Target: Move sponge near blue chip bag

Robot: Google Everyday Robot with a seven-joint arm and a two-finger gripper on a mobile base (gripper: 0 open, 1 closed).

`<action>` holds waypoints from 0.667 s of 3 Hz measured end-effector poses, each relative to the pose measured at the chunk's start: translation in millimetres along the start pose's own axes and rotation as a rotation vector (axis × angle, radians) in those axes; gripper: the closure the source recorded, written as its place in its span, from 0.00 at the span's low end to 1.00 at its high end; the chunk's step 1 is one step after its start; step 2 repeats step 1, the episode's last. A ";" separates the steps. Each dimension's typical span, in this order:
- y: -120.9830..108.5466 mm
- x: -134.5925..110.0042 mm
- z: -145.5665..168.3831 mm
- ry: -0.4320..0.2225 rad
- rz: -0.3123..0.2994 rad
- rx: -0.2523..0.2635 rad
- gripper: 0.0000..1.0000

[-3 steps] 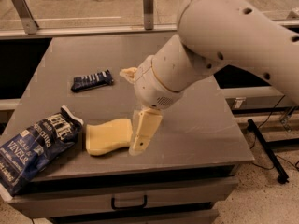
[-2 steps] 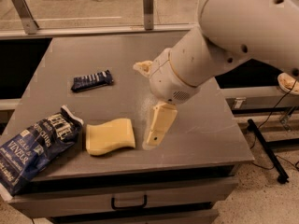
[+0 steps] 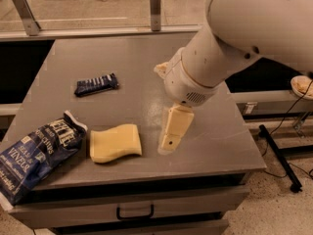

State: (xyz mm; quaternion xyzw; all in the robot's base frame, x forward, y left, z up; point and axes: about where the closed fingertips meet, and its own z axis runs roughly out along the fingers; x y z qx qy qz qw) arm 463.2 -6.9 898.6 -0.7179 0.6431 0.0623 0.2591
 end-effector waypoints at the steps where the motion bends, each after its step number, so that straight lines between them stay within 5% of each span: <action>1: 0.4 -1.0 -0.1 -0.003 -0.001 -0.001 0.00; 2: 0.4 -1.0 -0.1 -0.003 -0.001 -0.001 0.00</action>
Offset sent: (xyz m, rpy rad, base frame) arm 0.0000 0.0000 0.0000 0.0000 0.0000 0.0000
